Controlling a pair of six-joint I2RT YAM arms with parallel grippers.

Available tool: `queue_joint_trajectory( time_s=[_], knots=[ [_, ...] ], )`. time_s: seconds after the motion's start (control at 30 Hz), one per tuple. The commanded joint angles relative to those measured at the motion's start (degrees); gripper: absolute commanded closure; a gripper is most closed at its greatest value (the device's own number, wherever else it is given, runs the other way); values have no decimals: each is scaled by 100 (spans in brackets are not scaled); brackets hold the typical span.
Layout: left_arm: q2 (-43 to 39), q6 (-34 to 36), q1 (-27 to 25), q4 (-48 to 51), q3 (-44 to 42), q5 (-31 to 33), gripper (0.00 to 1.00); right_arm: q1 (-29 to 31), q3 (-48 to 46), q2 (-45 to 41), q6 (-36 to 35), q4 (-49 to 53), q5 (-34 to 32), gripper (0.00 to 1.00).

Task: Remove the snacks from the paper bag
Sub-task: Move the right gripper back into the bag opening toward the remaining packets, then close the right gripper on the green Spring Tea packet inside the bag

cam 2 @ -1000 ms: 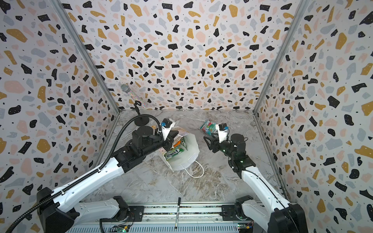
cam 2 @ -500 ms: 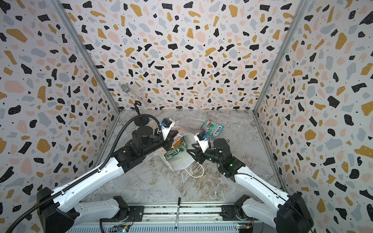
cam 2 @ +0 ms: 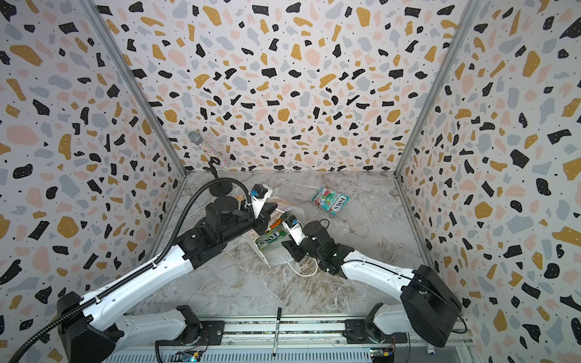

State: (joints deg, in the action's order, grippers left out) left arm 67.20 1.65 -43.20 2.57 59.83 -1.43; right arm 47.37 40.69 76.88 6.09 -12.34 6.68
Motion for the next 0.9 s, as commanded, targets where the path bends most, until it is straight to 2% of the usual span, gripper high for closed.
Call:
queue_joint_trajectory(
  time_s=[0.0, 0.47, 0.87],
  knots=[
    [-50, -75, -22, -155, 171, -41, 100, 76, 248, 177, 4, -275, -684, 59],
    [-71, -112, -20, -166, 198, -256, 100, 193, 654, 1349, -7, -882, -1934, 60],
    [-63, -110, -21, -178, 198, -375, 100, 202, 947, 1938, 198, -1177, -2529, 67]
  ],
)
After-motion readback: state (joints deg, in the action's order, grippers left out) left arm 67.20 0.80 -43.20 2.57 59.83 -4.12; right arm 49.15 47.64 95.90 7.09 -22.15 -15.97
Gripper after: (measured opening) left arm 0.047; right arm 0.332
